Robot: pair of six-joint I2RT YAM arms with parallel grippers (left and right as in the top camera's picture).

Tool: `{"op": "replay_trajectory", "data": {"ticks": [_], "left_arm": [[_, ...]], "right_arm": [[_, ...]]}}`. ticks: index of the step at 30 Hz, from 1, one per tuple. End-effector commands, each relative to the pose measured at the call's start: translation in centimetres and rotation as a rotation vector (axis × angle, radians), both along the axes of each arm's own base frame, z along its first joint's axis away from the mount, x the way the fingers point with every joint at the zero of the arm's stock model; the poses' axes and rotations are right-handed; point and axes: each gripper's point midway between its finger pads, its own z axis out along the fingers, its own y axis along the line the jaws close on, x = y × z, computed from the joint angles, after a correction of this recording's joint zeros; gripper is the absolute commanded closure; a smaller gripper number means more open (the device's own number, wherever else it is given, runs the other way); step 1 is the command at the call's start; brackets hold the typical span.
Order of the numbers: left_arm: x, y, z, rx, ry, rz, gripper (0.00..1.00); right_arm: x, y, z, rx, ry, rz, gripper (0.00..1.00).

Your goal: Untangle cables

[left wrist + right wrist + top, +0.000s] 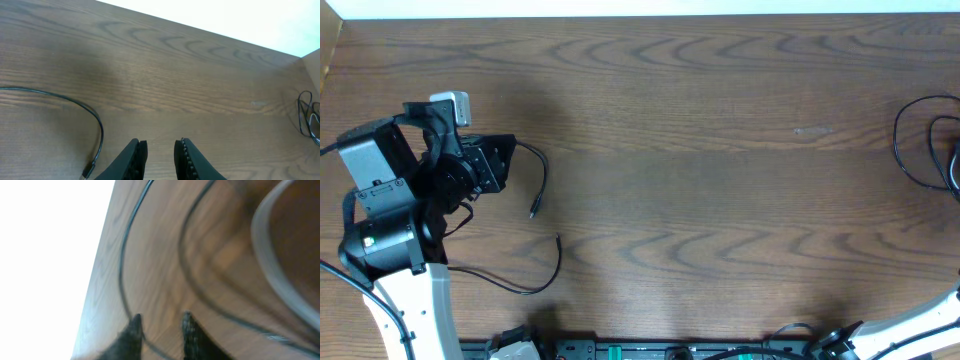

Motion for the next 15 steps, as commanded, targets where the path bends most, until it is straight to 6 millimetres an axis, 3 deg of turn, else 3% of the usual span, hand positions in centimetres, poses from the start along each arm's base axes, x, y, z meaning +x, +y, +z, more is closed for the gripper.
{"op": "replay_trajectory", "data": {"ticks": [1,4,6,7,9,11,15], "left_arm": [[0.2,0.1,-0.1,0.016,0.001,-0.006,0.76],[0.2,0.1,-0.2,0.015,0.006,-0.006,0.76],[0.3,0.2,-0.4,0.013,0.011,-0.006,0.75],[0.4,0.2,-0.4,0.012,0.014,-0.006,0.76],[0.5,0.2,-0.7,0.008,0.024,-0.006,0.76],[0.5,0.2,-1.0,0.004,0.036,-0.006,0.75],[0.5,0.2,-1.5,-0.004,0.061,-0.006,0.76]], "right_arm": [[1.8,4.4,2.5,-0.01,-0.07,0.15,0.78],[2.5,7.3,0.5,-0.084,0.036,0.218,0.95],[2.7,9.3,-1.2,-0.167,0.125,0.283,0.95],[2.8,10.2,-1.9,-0.206,0.158,0.315,0.91],[3.0,12.1,-3.1,-0.295,0.228,0.384,0.71],[3.2,13.4,-4.3,-0.389,0.303,0.43,0.58],[3.1,13.7,-6.0,-0.6,0.485,0.425,0.41]]}}
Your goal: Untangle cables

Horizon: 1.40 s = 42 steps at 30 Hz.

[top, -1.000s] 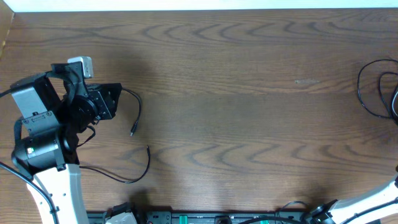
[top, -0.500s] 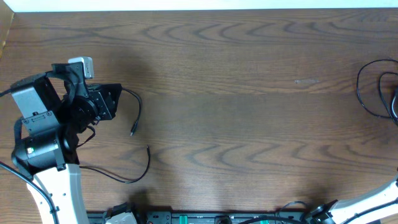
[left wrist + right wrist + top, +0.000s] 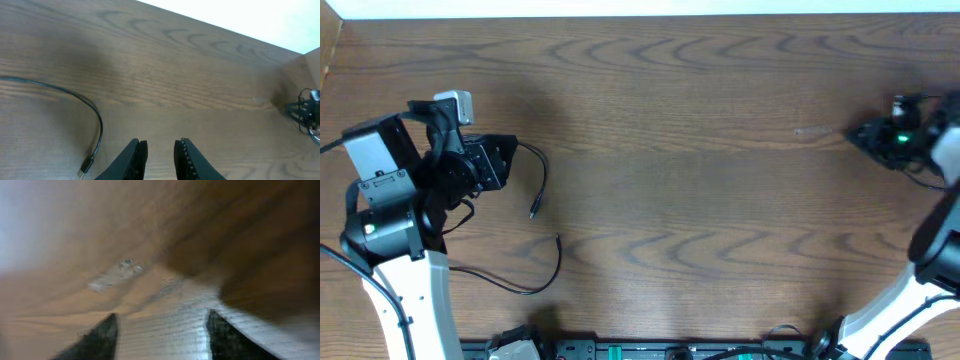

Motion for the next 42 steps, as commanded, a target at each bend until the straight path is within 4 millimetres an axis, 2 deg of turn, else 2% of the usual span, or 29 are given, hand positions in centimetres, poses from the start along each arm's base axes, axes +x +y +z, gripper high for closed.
{"op": "replay_trajectory", "data": {"ticks": [1,4,7,8,11,14,20,27,34,38,42], "left_arm": [[0.0,0.1,-0.2,0.013,0.008,-0.007,0.76],[0.0,0.1,-0.2,0.013,0.008,-0.007,0.76],[0.0,0.1,-0.2,0.013,0.009,-0.007,0.76],[0.0,0.1,-0.2,0.013,0.009,-0.007,0.76],[0.0,0.0,-0.2,0.012,0.011,-0.007,0.76],[0.0,0.0,-0.2,0.012,0.011,-0.007,0.76],[-0.1,0.0,-0.3,0.011,0.015,-0.007,0.76],[-0.2,0.0,-0.4,0.008,0.022,-0.007,0.76],[-0.2,0.0,-0.4,0.008,0.022,-0.007,0.76],[-0.2,0.0,-0.4,0.008,0.022,-0.007,0.76],[-0.2,0.0,-0.4,0.008,0.022,-0.007,0.76]], "right_arm": [[-0.6,-2.7,-0.6,-0.342,0.108,-0.013,0.41],[-0.8,-3.9,-0.6,-0.504,0.166,-0.061,0.43],[-0.6,-4.8,-0.3,-0.55,0.161,-0.083,0.48],[-0.7,-5.7,-0.2,-0.585,0.167,-0.105,0.54],[-1.4,-7.8,0.1,-0.655,0.197,-0.154,0.6],[-2.6,-10.0,0.3,-0.69,0.228,-0.207,0.62],[-5.8,-14.7,0.1,-0.645,0.273,-0.349,0.6],[-8.6,-18.3,-0.3,-0.492,0.25,-0.49,0.63],[-9.4,-19.2,-0.3,-0.393,0.214,-0.558,0.62],[-8.8,-18.7,-0.3,-0.364,0.193,-0.546,0.53],[-7.7,-17.3,-0.2,-0.264,0.152,-0.56,0.52]]}}
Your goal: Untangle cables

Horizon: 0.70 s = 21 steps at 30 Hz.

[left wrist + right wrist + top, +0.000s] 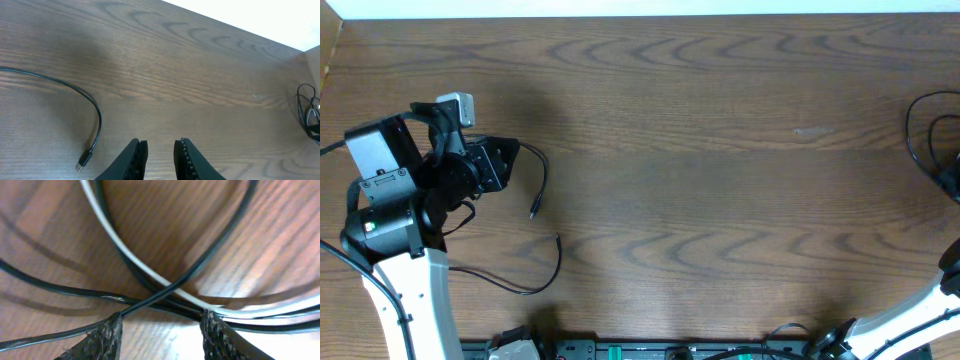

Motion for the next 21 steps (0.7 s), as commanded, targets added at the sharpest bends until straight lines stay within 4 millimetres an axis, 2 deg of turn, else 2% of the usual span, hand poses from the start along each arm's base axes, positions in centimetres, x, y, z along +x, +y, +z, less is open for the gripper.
{"op": "replay_trajectory", "data": {"ticks": [1,7,10,13,17,21], "left_arm": [[0.1,0.1,0.1,0.018,-0.006,-0.008,0.76],[0.1,0.1,0.1,0.018,-0.006,-0.008,0.76],[0.1,0.1,0.1,0.018,-0.005,-0.008,0.76],[0.1,0.1,0.1,0.018,-0.006,-0.008,0.76],[0.1,0.1,0.1,0.018,-0.006,-0.008,0.76],[0.1,0.1,0.1,0.018,-0.007,-0.007,0.76]], "right_arm": [[2.1,1.9,1.6,0.094,-0.124,-0.004,0.5],[3.7,3.8,2.1,0.202,-0.211,0.023,0.41],[4.7,5.2,3.2,0.289,-0.291,0.046,0.36],[5.3,5.8,5.0,0.347,-0.365,0.041,0.31],[5.2,5.7,7.9,0.302,-0.402,0.052,0.21],[4.7,6.0,11.6,0.239,-0.429,0.061,0.19]]}}
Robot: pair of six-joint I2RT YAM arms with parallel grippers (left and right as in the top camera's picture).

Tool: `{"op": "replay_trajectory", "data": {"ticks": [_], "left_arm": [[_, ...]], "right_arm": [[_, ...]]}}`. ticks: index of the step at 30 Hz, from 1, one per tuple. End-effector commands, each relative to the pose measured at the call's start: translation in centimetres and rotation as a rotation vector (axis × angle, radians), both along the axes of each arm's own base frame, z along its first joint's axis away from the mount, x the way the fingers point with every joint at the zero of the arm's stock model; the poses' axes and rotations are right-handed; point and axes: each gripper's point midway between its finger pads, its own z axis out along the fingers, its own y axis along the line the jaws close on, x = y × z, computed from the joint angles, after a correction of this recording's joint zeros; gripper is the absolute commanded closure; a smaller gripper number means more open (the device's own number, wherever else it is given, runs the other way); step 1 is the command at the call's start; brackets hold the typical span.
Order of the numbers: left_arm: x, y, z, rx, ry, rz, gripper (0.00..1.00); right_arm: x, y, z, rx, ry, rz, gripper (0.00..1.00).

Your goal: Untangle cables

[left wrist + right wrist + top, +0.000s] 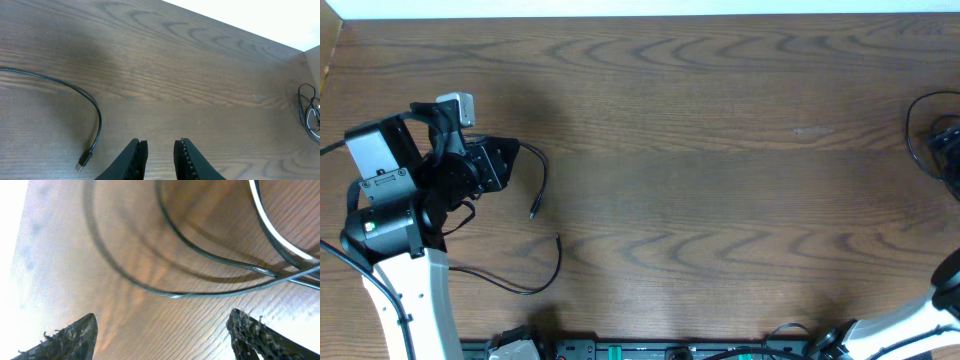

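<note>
A tangle of black cable loops (923, 140) lies at the table's right edge, also far right in the left wrist view (308, 112). Up close it is black loops (200, 272) and a white cable (272, 232). My right gripper (160, 330) hovers just short of them, open wide, with only bare wood between its fingertips. It shows dark at the overhead's right edge (948, 142). At the left lies a separate black cable (541, 175) with a USB plug (84, 163). My left gripper (160, 150) is open and empty beside it.
A second loose black cable (525, 286) curves near the front left, by the left arm's base. The wooden table (700, 180) ends at a pale edge close to the tangle on the right. A small pale mark (812, 130) sits right of centre.
The right gripper's fingers were around the crossing of black and white cables; now they are spread much wider, with the cables beyond the tips. The left arm has not moved.
The right gripper first stood narrowly open over cable loops at the table's right edge. Then it showed at the tangle in the overhead view, its own view blurred. Later it straddled the cable crossing, and now it is open wide. The left gripper stayed open by the left cable.
</note>
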Motion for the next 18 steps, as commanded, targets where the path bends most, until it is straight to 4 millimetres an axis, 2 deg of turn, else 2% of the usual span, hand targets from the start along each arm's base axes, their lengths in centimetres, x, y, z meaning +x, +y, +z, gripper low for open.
{"op": "replay_trajectory", "data": {"ticks": [1,5,7,10,14,15,18], "left_arm": [[0.1,0.1,0.1,0.019,-0.007,-0.007,0.76],[0.2,0.1,0.2,0.022,-0.015,-0.007,0.75],[0.2,0.1,0.2,0.021,-0.014,-0.007,0.75],[0.2,0.1,-0.1,0.016,0.001,-0.007,0.73],[0.1,0.1,-0.8,0.004,0.037,-0.007,0.73],[0.2,0.2,-0.9,0.008,0.039,-0.003,0.74],[0.5,1.9,-1.2,0.088,0.043,0.065,0.81]], "right_arm": [[0.1,0.7,5.1,-0.053,-0.083,0.006,0.18],[0.6,3.5,8.7,-0.122,-0.142,0.109,0.16],[1.2,6.4,10.3,-0.181,-0.169,0.237,0.15],[1.9,11.1,11.4,-0.246,-0.186,0.423,0.13],[2.5,19.4,11.0,-0.287,-0.189,0.727,0.09],[2.2,22.8,10.4,-0.296,-0.179,0.852,0.07],[1.7,27.0,9.5,-0.323,-0.151,0.992,0.07]]}}
